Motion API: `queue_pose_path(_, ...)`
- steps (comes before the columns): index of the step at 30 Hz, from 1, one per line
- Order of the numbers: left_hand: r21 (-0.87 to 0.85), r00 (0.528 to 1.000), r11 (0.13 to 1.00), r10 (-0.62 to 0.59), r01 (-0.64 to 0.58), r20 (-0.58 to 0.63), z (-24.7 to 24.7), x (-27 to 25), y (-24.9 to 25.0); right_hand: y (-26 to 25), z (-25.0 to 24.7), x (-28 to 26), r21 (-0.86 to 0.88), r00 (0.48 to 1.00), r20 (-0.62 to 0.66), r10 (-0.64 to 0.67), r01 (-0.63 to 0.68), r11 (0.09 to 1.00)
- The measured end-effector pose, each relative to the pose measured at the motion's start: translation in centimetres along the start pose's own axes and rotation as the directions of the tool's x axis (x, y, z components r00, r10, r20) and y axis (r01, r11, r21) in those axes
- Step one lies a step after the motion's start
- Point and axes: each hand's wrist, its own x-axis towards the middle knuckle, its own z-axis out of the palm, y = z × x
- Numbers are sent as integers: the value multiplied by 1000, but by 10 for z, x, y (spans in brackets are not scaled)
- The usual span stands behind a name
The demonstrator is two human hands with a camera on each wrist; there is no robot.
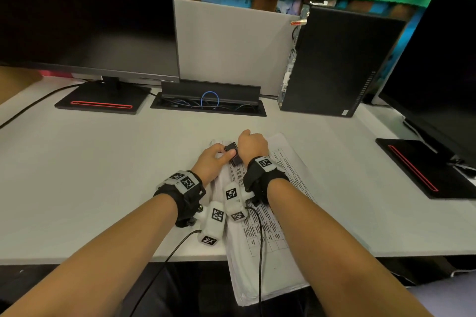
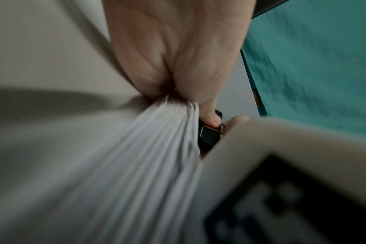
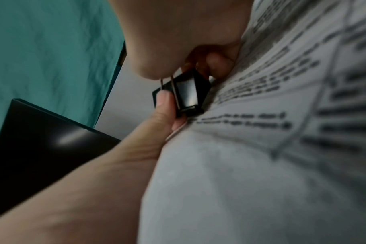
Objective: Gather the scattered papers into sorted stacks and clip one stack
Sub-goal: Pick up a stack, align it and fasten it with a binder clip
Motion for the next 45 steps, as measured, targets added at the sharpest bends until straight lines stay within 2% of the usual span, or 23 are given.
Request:
queue_pose_path(5,-104,1000,994,-20,18,-17,-1,2,1,-1,-1,-2,-59,999,33,-26,28,998)
queue_pose_path(9,-134,998,991,-34,26,-60,-1,5,-3,8,3,4,12,999,22,-33,33,999)
queue_pose_path(12,-169,997,984,-68,59,-47,-2,3,-2,8,1,8,61,1000,8,2,-3,998)
queue_pose_path(18,-201,997,977,-75,67,-32,-2,2,-3,2,-2,6,5,998,63,11,-11,1000)
queue_pose_path(20,-308,996,948,-88,76,-25,-4,-1,4,4,-5,7,-27,996,86,1,1,1000)
queue_pose_path(22,-478,987,866,-159,148,18,-6,2,10,10,-10,9,-87,993,93,-71,79,993)
queue_pose_path(24,-570,956,778,-288,264,50,-12,4,17,17,-13,10,-117,993,59,-106,112,987)
queue_pose_path(26,-578,912,716,-383,392,143,-17,10,23,21,-17,11,-194,990,46,-136,142,971)
queue_pose_path(28,-510,850,684,-471,521,237,-19,18,27,22,-22,13,-282,984,45,-173,179,943)
queue_pose_path(31,-403,783,674,-566,620,259,-21,23,30,25,-25,13,-358,979,49,-200,204,911)
queue_pose_path(32,-380,790,694,-567,611,233,-20,25,29,26,-25,12,-376,977,48,-208,211,902)
queue_pose_path(34,-346,859,792,-501,503,102,-15,23,32,28,-26,15,-367,977,46,-209,211,906)
queue_pose_path(36,-308,940,896,-340,320,-13,-9,16,37,28,-35,20,-275,978,-26,-207,192,942)
queue_pose_path(38,-181,993,980,-101,88,-64,-4,6,54,21,-59,24,4,963,-180,-201,206,979)
queue_pose_path(39,-37,995,998,45,-48,-91,-5,-2,68,14,-76,24,128,930,-293,-221,268,955)
queue_pose_path(40,150,974,970,206,-191,-92,-6,-8,81,4,-97,20,146,854,-428,-296,389,910)
queue_pose_path(41,306,932,896,356,-322,-63,-8,-17,96,-6,-118,13,61,728,-540,-421,533,844)
queue_pose_path(42,397,867,799,498,-452,-15,-10,-25,111,-19,-142,2,-54,563,-613,-554,669,741)
queue_pose_path(43,440,795,705,606,-556,33,-12,-31,123,-32,-165,-11,-167,377,-650,-660,776,608)
queue_pose_path(44,451,727,629,684,-634,68,-14,-36,134,-43,-185,-22,-272,200,-655,-729,837,474)
queue_pose_path(45,452,674,575,735,-682,81,-17,-40,143,-53,-203,-33,-369,45,-640,-767,858,358)
